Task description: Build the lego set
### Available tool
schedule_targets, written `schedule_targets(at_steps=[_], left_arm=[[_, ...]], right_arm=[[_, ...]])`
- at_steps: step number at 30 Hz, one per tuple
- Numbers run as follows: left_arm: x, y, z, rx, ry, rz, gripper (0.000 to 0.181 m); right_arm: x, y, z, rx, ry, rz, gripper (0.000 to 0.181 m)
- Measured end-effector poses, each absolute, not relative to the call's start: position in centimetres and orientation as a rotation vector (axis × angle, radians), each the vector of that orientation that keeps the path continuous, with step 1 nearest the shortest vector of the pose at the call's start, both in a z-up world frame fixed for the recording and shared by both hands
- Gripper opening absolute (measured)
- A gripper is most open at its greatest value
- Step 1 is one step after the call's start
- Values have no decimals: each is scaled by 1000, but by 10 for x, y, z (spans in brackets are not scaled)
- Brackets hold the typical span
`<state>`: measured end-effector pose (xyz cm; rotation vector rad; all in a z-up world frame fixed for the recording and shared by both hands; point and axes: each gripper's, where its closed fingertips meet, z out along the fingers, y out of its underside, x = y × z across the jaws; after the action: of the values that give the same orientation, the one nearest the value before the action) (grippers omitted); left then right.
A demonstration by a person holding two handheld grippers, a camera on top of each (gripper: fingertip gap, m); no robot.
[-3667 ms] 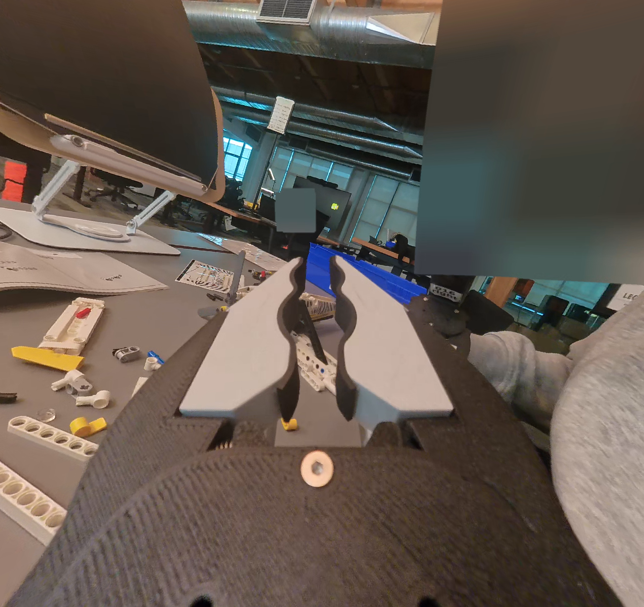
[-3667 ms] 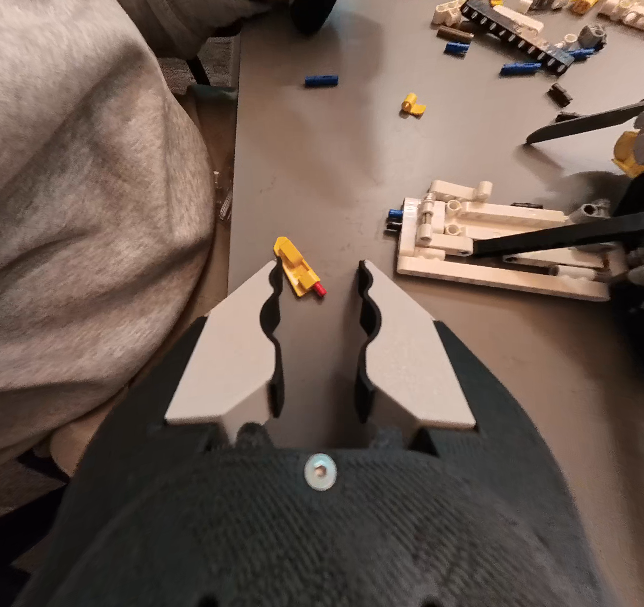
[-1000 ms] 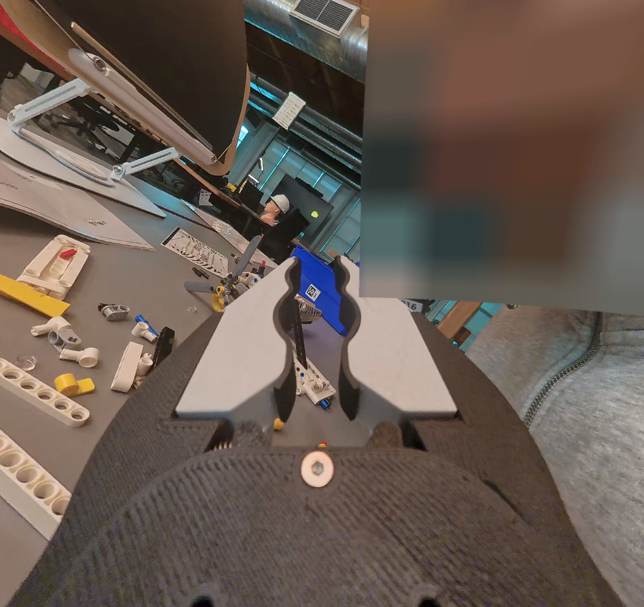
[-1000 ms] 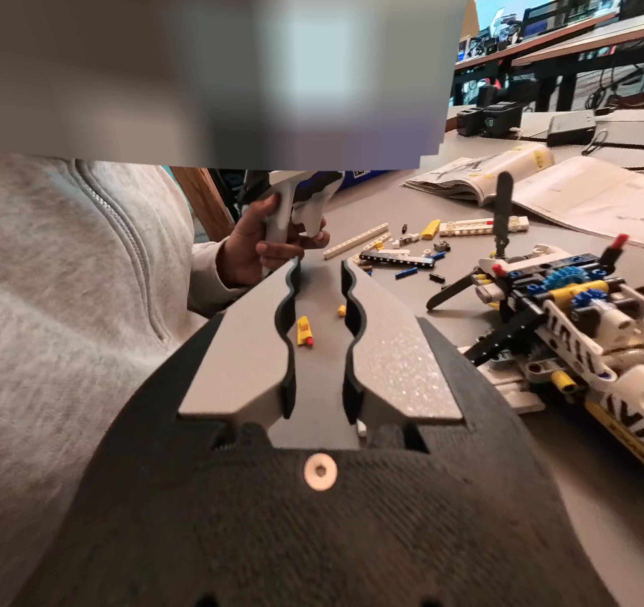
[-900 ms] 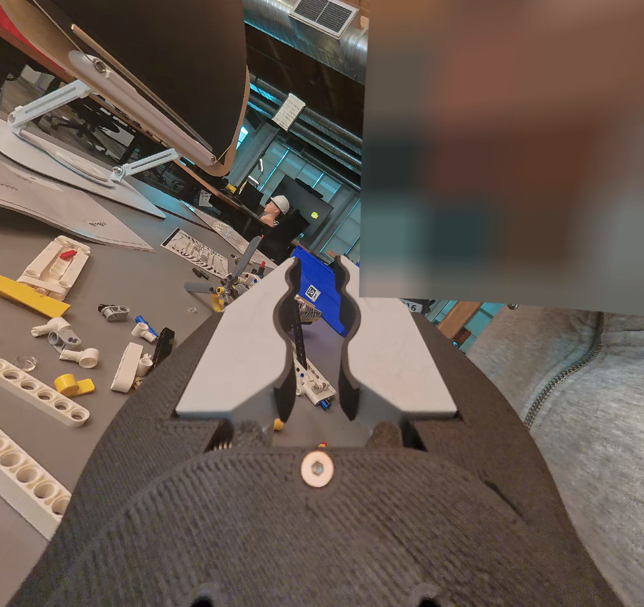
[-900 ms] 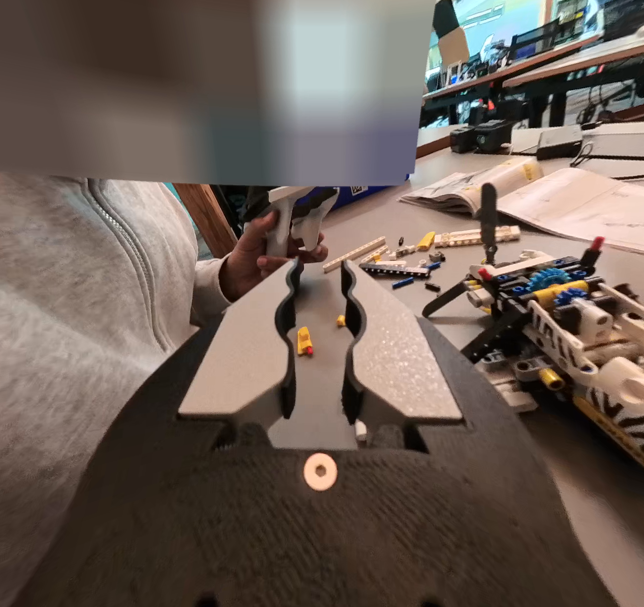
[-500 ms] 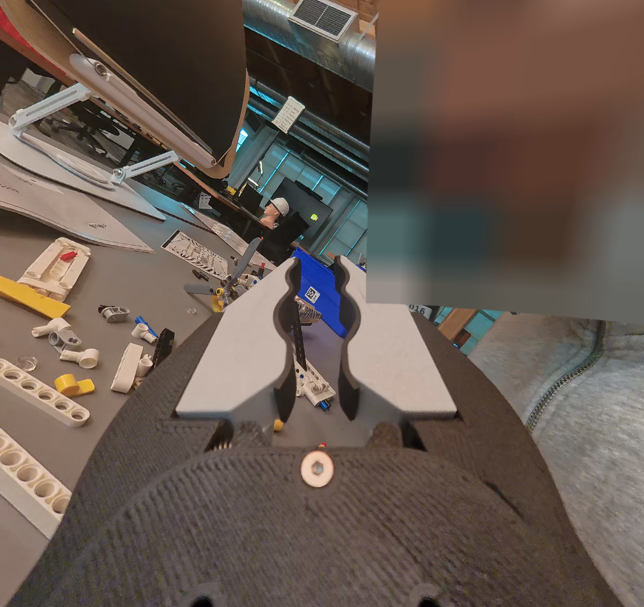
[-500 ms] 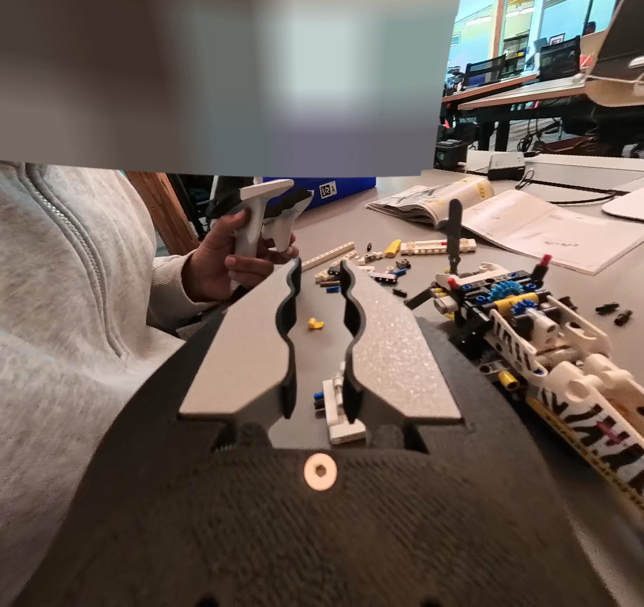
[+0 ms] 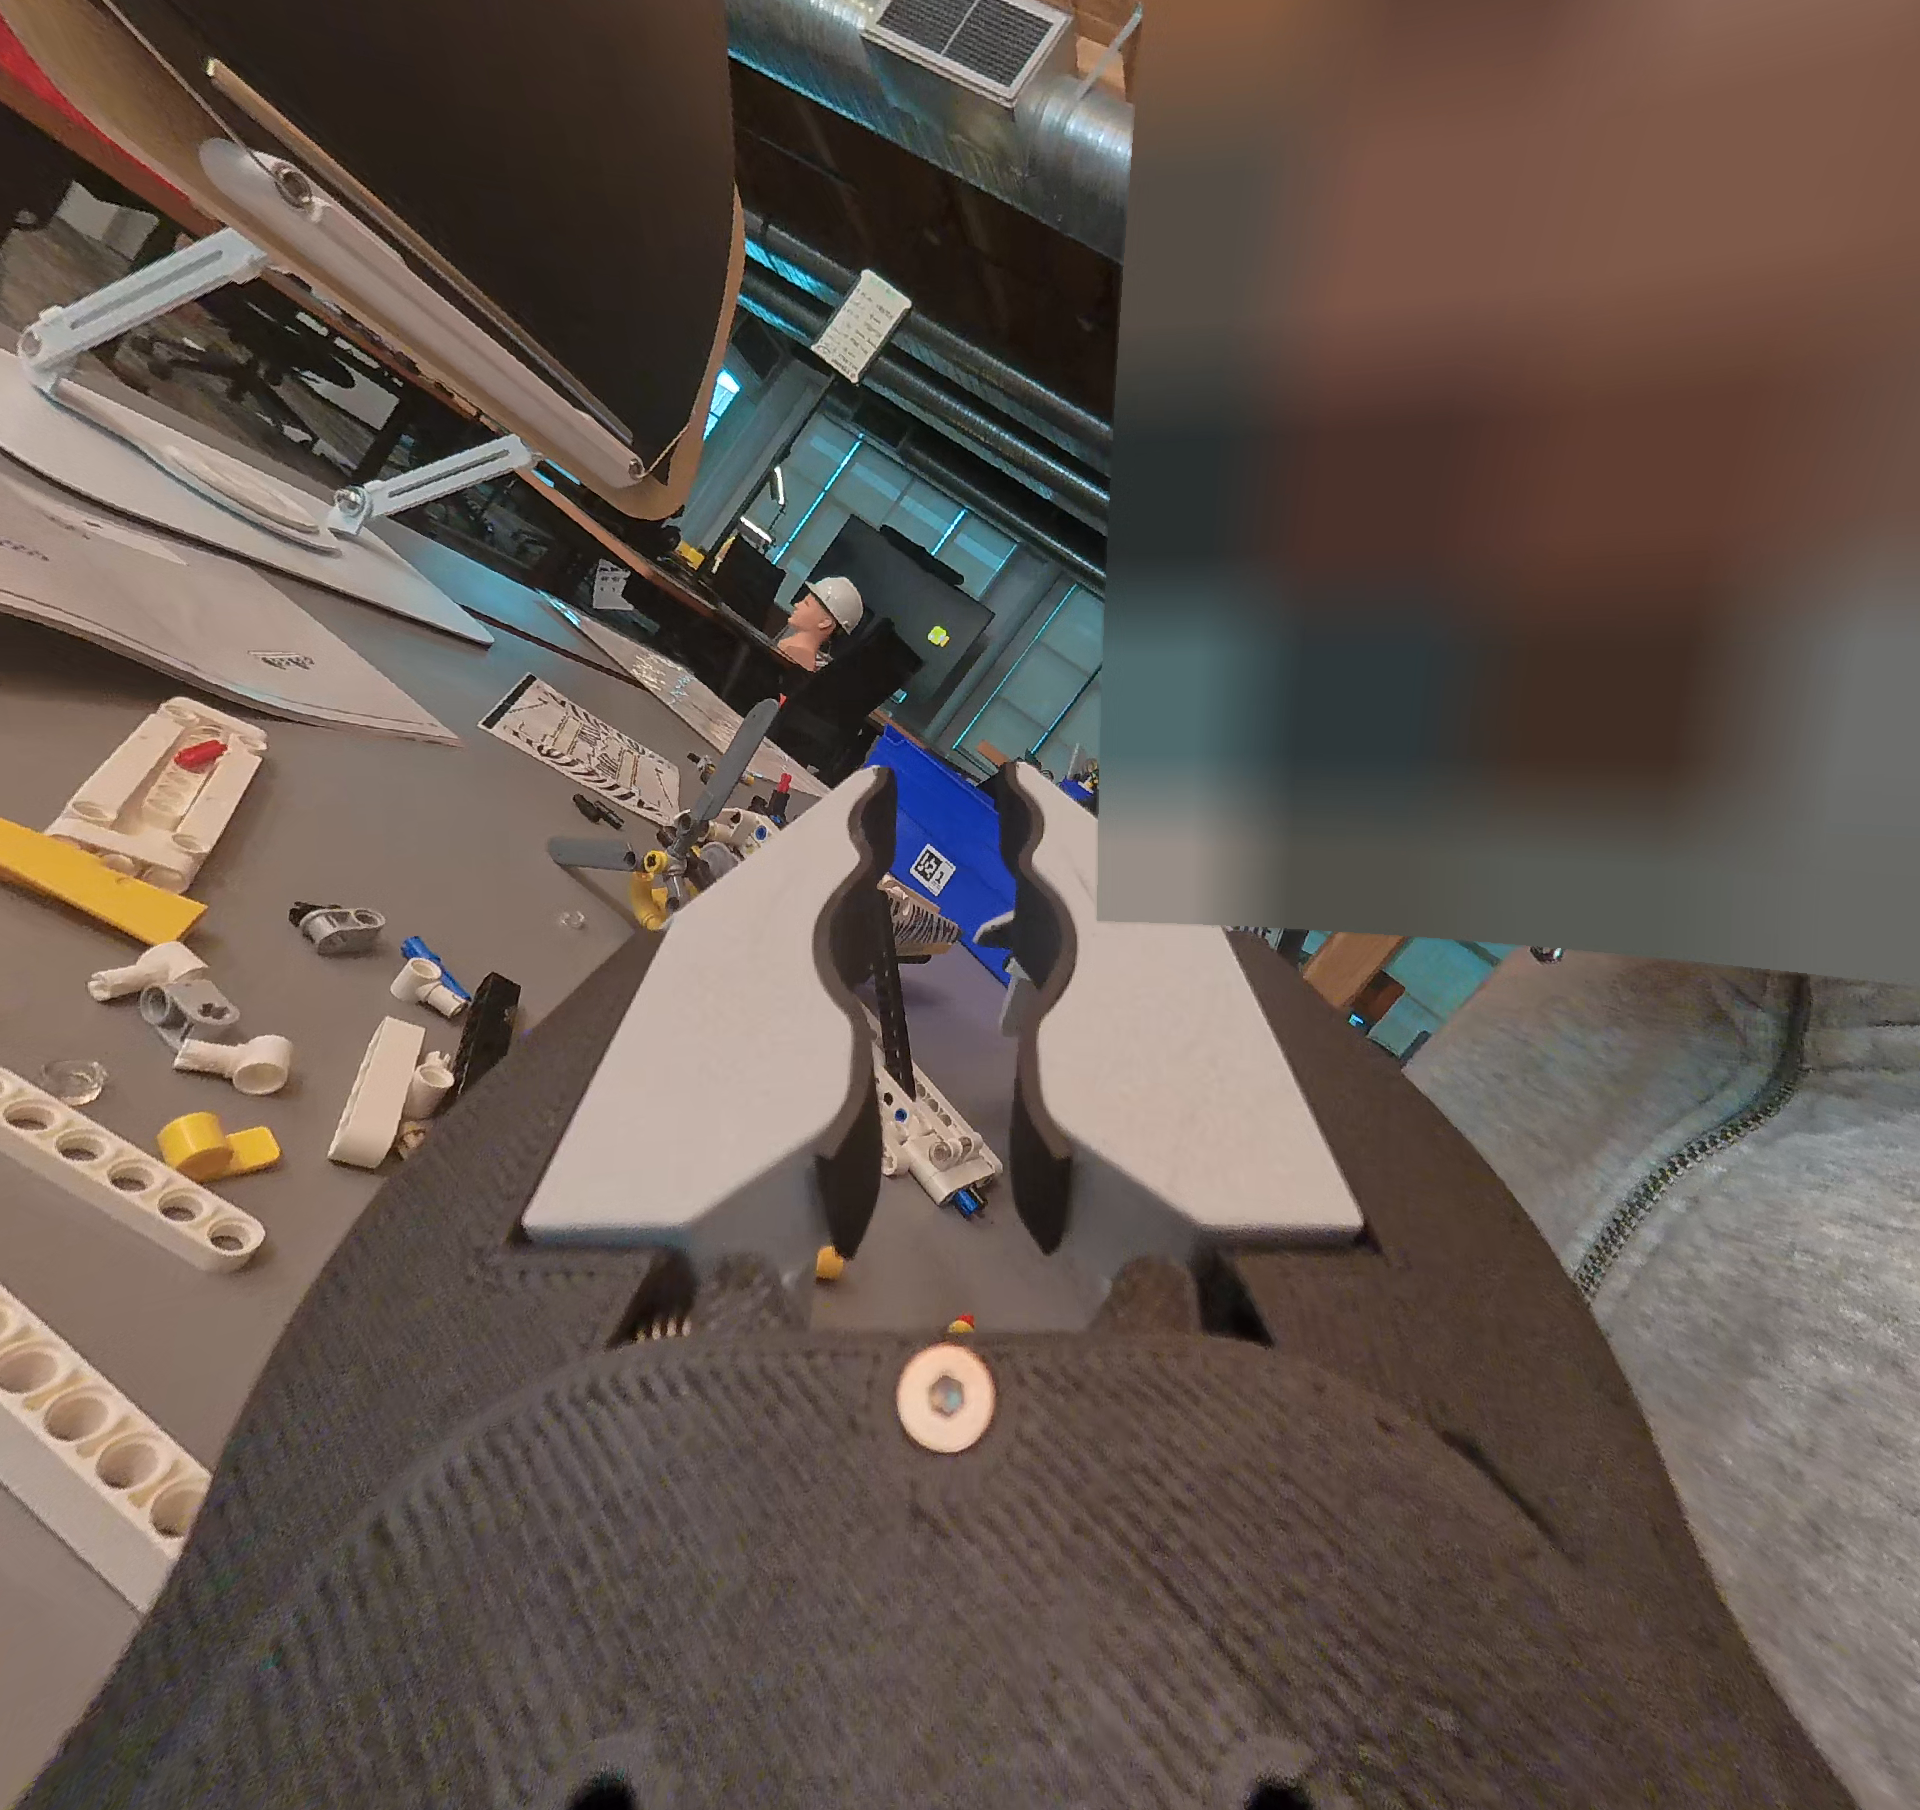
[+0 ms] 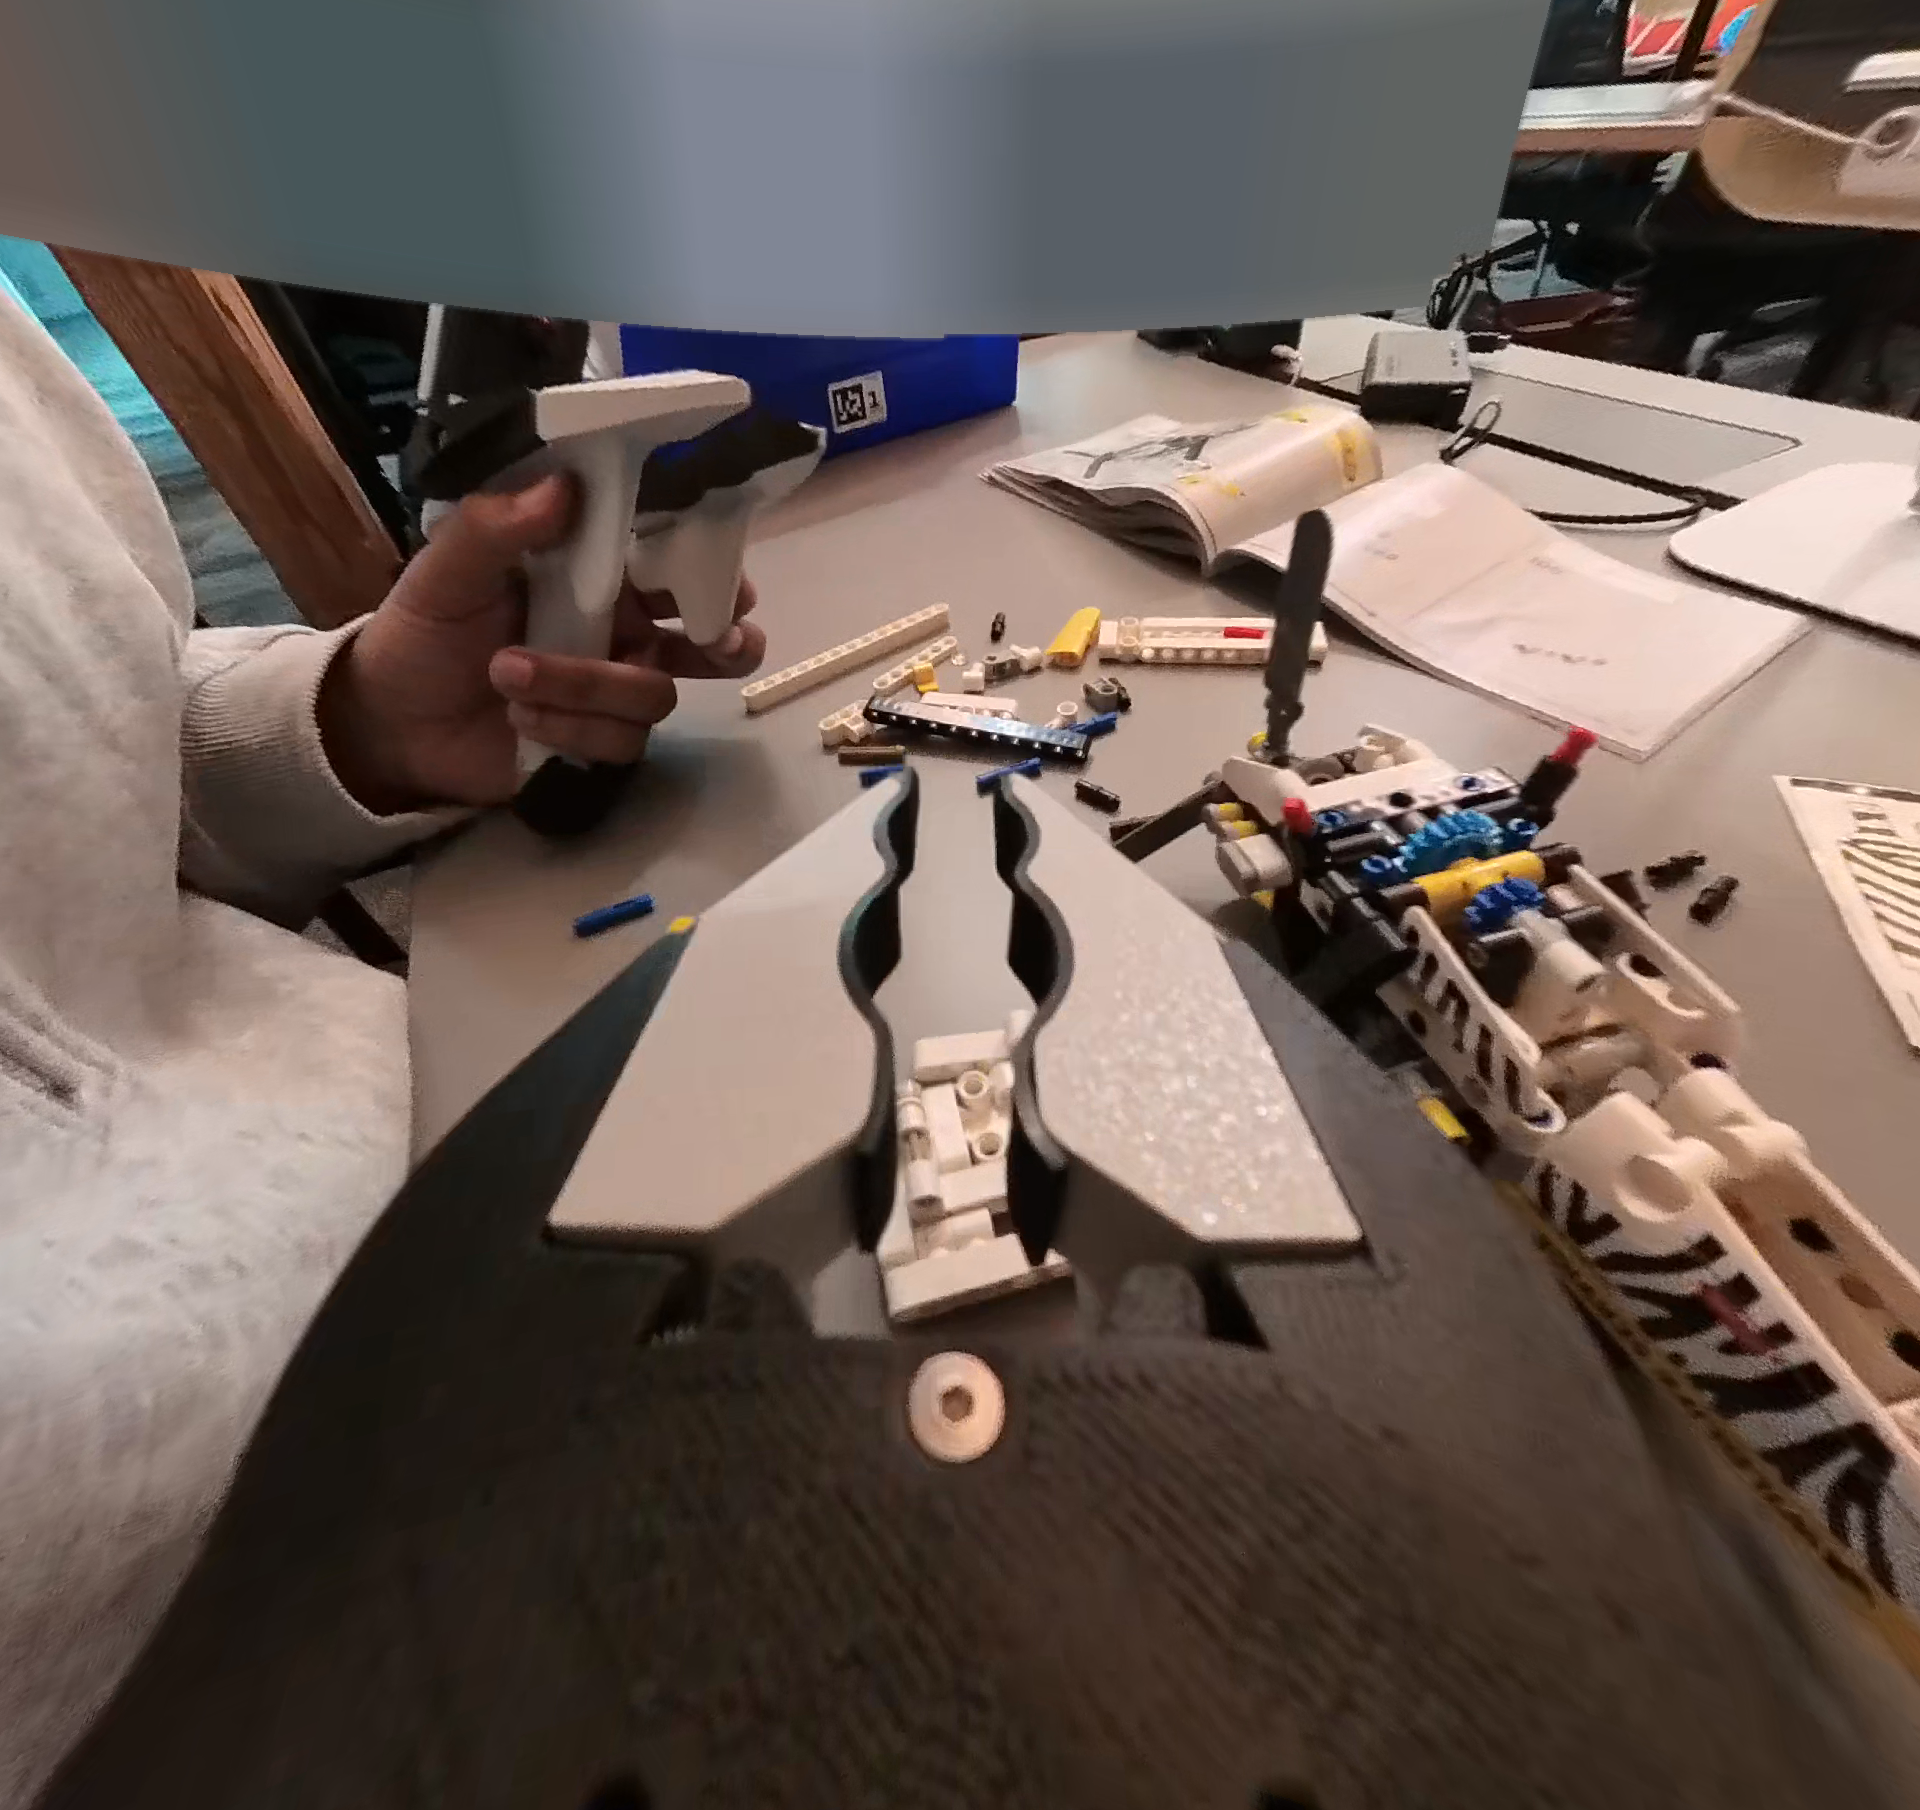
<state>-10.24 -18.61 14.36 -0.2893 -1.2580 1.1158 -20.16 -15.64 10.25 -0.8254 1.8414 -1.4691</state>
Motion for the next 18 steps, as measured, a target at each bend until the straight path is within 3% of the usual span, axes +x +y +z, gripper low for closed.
schedule_targets(at_steps=[18], left_arm=[[-101,-184,145,-299,-1248,1140,16]], right_arm=[[-205,-158,105,-803,1838,-1501,9]])
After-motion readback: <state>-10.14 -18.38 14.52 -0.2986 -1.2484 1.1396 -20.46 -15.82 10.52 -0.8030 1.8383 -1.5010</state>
